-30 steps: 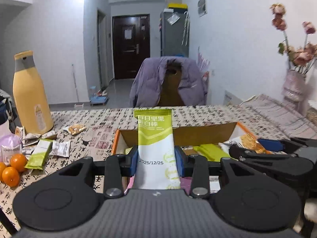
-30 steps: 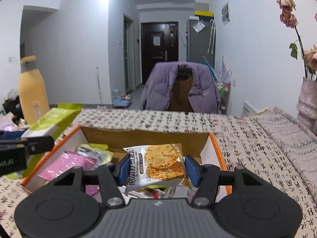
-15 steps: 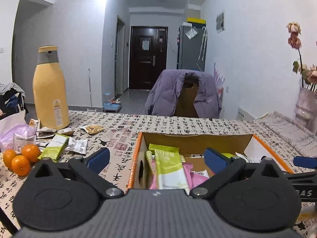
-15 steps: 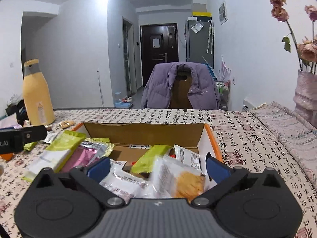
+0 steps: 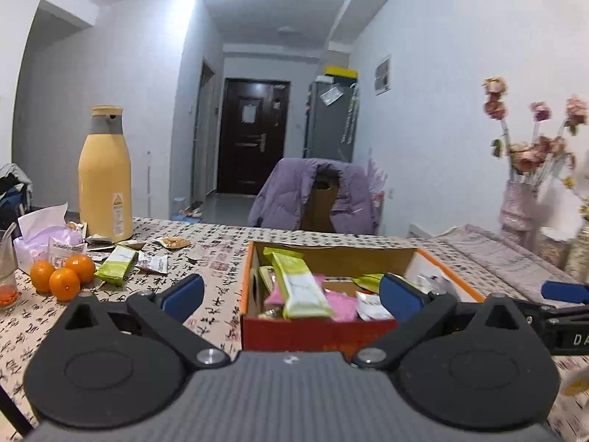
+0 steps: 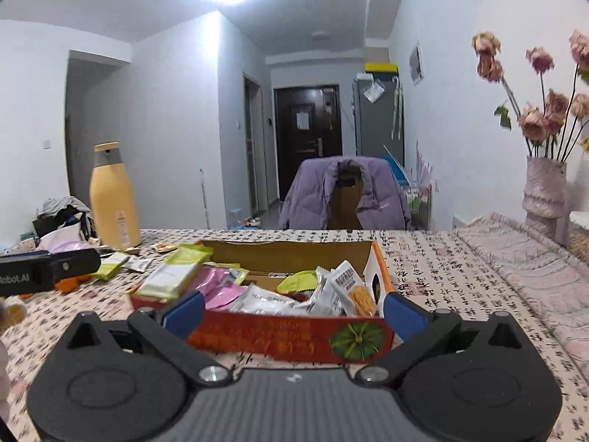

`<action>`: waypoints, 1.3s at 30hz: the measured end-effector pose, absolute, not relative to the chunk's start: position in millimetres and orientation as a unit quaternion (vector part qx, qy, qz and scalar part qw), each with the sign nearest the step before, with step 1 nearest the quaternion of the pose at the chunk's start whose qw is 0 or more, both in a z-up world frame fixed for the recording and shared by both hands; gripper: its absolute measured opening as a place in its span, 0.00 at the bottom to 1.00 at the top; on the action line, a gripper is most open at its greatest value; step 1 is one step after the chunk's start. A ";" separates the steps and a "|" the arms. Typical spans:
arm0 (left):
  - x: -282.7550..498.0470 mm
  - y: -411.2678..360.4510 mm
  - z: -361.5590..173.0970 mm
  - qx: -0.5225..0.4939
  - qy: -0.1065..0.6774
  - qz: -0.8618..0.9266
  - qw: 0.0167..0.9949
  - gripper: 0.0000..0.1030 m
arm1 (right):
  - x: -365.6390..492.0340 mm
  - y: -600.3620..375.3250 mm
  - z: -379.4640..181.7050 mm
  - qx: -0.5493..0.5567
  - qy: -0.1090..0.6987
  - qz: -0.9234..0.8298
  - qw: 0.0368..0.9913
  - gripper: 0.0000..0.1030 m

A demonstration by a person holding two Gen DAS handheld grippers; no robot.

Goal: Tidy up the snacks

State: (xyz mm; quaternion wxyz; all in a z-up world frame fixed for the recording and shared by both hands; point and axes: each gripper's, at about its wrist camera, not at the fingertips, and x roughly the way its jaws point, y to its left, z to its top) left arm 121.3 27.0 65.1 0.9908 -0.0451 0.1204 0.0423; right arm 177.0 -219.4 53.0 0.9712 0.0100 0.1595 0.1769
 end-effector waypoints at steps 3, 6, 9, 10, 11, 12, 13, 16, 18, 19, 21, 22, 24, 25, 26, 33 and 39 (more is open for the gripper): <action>93.1 23.7 60.9 -0.039 0.114 0.034 0.992 1.00 | 151.1 -227.4 48.3 0.005 0.160 0.179 0.971 1.00; 71.9 22.4 51.9 -0.035 0.122 0.020 0.992 1.00 | 130.9 -235.1 42.3 0.009 0.165 0.174 0.971 1.00; 58.6 20.7 42.2 -0.026 0.129 0.019 0.991 1.00 | 117.9 -240.4 34.7 0.014 0.172 0.168 0.971 1.00; 55.8 20.7 39.5 -0.027 0.134 0.021 0.990 1.00 | 113.8 -241.5 32.2 0.014 0.175 0.168 0.970 1.00; 52.8 21.5 36.4 -0.030 0.136 0.021 0.990 1.00 | 110.6 -242.4 30.1 0.013 0.178 0.168 0.969 1.00; 50.9 21.8 34.2 -0.034 0.138 0.020 0.990 1.00 | 108.0 -243.0 27.7 0.014 0.181 0.167 0.969 1.00; 50.3 21.9 32.1 -0.037 0.140 0.019 0.989 1.00 | 105.6 -243.7 25.8 0.015 0.184 0.165 0.969 1.00; 48.6 20.6 24.4 -0.043 0.154 0.014 0.987 1.00 | 100.4 -244.9 19.7 0.022 0.192 0.160 0.968 1.00; 48.6 19.5 19.7 -0.040 0.160 0.015 0.986 1.00 | 98.7 -245.8 17.1 0.024 0.195 0.158 0.968 1.00; 48.6 19.4 17.8 -0.040 0.164 0.014 0.986 1.00 | 97.9 -246.2 16.3 0.024 0.196 0.158 0.967 1.00; 48.5 18.1 14.9 -0.043 0.169 0.012 0.985 1.00 | 97.4 -246.4 14.4 0.027 0.201 0.158 0.966 1.00; 48.7 17.6 13.8 -0.044 0.172 0.011 0.984 1.00 | 97.5 -246.4 13.5 0.028 0.203 0.158 0.966 1.00; 48.1 16.9 12.0 -0.043 0.174 0.009 0.984 1.00 | 97.0 -246.5 10.9 0.031 0.209 0.159 0.964 1.00; 48.4 15.8 11.9 -0.042 0.175 0.008 0.984 1.00 | 96.3 -246.3 9.6 0.031 0.211 0.158 0.964 1.00; 48.6 15.2 11.9 -0.042 0.176 0.007 0.983 1.00 | 96.3 -246.1 8.9 0.031 0.212 0.158 0.964 1.00; 50.1 12.5 9.8 -0.034 0.183 0.004 0.982 1.00 | 95.6 -244.9 6.4 0.033 0.216 0.162 0.962 1.00; 50.3 11.3 9.1 -0.033 0.185 0.000 0.982 1.00 | 95.9 -244.7 6.0 0.034 0.219 0.163 0.961 1.00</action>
